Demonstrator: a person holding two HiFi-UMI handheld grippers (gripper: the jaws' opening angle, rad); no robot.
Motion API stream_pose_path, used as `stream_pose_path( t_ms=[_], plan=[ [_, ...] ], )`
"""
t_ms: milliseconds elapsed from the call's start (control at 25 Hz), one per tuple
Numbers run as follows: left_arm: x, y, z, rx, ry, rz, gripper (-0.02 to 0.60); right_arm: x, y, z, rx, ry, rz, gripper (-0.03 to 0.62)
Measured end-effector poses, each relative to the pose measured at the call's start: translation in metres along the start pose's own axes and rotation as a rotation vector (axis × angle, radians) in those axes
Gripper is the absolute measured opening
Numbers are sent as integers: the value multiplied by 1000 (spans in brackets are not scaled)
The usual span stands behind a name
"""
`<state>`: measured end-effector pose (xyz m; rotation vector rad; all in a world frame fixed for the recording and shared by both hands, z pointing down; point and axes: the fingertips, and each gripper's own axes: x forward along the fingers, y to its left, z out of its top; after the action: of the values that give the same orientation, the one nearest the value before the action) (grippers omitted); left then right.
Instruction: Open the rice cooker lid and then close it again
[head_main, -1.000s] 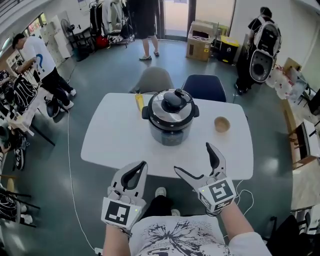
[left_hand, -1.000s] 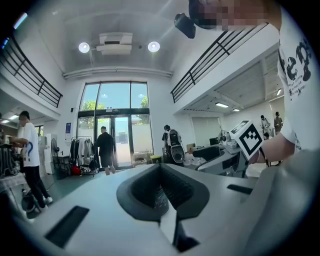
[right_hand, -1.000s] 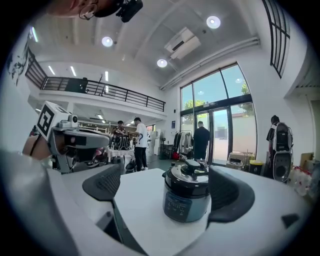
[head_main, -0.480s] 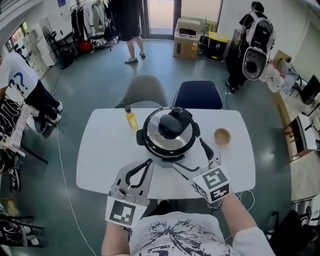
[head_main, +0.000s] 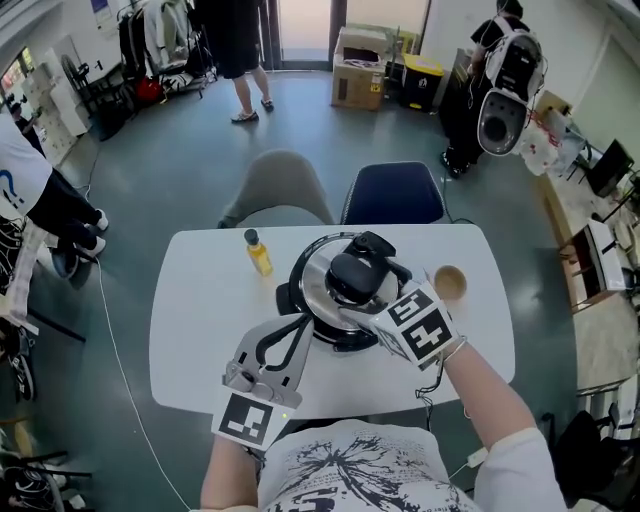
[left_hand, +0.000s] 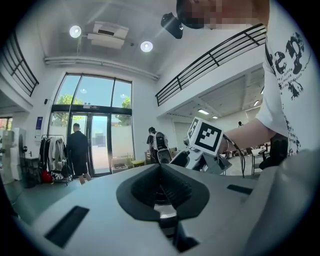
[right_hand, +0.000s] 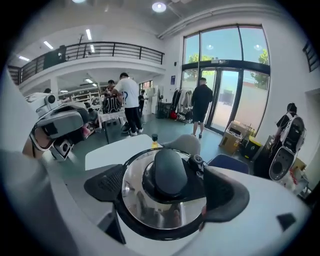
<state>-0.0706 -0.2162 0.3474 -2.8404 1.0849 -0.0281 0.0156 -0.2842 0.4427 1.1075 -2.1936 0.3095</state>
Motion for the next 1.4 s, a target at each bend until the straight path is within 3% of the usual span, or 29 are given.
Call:
stream_pose_path(
  t_ms=[320, 520, 840, 1400],
  plan=[
    [7, 32, -21, 116, 72, -57, 14, 49, -6, -1, 3, 211, 62, 471],
    [13, 46, -27, 98, 66, -58, 14, 67, -13, -6, 10, 320, 73, 427],
    [19, 51, -33, 105, 88, -66, 14, 70, -12, -7, 49, 380, 147, 298],
    [30, 46, -23, 129, 88, -66, 14, 66, -21, -2, 75, 357, 113, 295]
  ],
)
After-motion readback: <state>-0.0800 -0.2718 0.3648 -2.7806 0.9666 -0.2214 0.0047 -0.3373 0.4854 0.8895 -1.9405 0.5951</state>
